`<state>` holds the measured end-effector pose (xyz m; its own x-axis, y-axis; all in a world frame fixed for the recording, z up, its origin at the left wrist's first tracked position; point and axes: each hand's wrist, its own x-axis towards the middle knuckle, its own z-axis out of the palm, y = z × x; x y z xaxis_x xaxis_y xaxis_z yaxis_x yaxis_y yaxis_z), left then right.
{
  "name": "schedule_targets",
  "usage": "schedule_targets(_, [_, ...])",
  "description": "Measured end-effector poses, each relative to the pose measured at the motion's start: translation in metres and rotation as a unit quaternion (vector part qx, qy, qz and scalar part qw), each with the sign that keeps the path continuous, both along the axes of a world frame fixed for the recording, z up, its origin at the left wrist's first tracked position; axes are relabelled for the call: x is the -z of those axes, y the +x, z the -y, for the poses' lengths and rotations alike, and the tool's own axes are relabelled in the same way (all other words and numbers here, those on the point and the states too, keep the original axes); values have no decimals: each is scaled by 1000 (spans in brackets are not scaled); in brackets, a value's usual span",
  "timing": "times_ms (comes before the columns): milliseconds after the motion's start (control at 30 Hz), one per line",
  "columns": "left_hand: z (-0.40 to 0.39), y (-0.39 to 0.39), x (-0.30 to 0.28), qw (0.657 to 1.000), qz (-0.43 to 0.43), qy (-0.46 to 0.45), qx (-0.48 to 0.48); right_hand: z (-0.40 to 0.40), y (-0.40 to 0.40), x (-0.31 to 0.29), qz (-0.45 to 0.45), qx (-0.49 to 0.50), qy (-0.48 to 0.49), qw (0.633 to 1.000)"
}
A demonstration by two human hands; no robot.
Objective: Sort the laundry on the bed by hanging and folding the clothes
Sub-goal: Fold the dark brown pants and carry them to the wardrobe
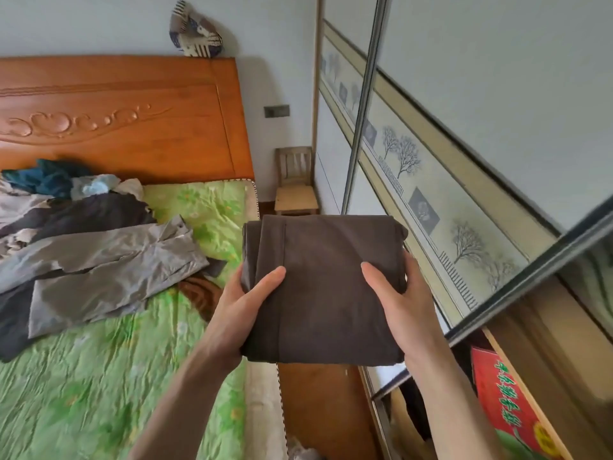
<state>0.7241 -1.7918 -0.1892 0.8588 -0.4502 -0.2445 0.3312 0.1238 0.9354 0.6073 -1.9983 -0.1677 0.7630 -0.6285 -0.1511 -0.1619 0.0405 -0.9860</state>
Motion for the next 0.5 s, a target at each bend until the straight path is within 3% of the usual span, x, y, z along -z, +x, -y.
schedule_targets(500, [107, -20, -19, 969, 26, -26, 244, 26, -108, -18, -7, 219, -30, 975])
